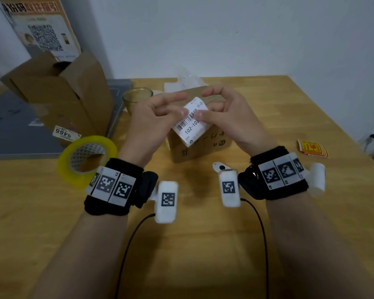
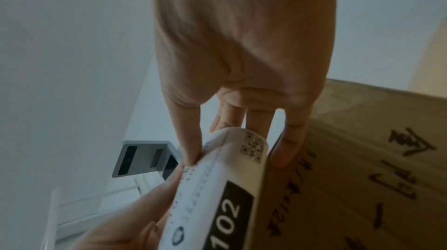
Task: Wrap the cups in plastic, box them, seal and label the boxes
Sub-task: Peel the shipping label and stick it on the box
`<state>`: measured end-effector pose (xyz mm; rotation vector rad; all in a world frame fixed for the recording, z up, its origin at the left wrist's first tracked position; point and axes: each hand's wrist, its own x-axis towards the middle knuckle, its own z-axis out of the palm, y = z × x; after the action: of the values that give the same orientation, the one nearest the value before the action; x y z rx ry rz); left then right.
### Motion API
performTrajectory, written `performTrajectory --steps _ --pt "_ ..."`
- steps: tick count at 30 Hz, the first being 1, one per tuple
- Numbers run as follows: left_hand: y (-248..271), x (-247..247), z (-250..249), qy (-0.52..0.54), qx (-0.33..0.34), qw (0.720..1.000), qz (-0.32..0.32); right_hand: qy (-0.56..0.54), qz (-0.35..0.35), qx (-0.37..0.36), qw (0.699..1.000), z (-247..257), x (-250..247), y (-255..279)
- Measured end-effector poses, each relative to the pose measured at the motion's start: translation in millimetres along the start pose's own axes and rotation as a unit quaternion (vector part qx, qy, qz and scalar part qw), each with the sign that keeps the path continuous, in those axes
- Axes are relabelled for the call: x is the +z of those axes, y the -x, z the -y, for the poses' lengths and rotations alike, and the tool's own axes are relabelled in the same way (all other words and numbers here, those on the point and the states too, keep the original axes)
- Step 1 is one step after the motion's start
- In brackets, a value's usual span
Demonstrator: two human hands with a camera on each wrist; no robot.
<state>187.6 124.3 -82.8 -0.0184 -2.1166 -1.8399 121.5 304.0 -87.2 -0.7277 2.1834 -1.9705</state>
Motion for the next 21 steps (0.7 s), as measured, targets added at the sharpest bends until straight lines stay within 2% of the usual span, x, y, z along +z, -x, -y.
performTrajectory --steps 4,9,11,16,19,21 --pt "-4.6 1.1 0.2 -0.005 0.007 1.000 -0.005 0.057 -0.015 -0.018 0.998 5.3 -1.6 0.5" --pt "-5.7 0.6 -0.9 0.039 -0.028 0.999 0.005 0.195 -0.095 -0.084 0.973 8.0 2.8 -0.4" --pt "-4.5 2.7 -1.7 0.060 -0.038 0.997 0.009 0.213 -0.127 -0.092 0.964 13.0 5.5 1.5" --pt "-1.5 10.0 -3.1 0.109 -0.050 0.993 0.021 0.130 -0.041 -0.095 0.986 20.4 4.8 12.4" --pt "-2.5 10.3 -3.5 0.152 -0.066 0.986 0.005 0.159 0.004 -0.108 0.981 19.5 5.2 15.3" --pt "-2.6 11.1 -3.2 0.185 -0.084 0.979 0.008 0.185 0.010 -0.118 0.976 16.7 5.7 14.4"
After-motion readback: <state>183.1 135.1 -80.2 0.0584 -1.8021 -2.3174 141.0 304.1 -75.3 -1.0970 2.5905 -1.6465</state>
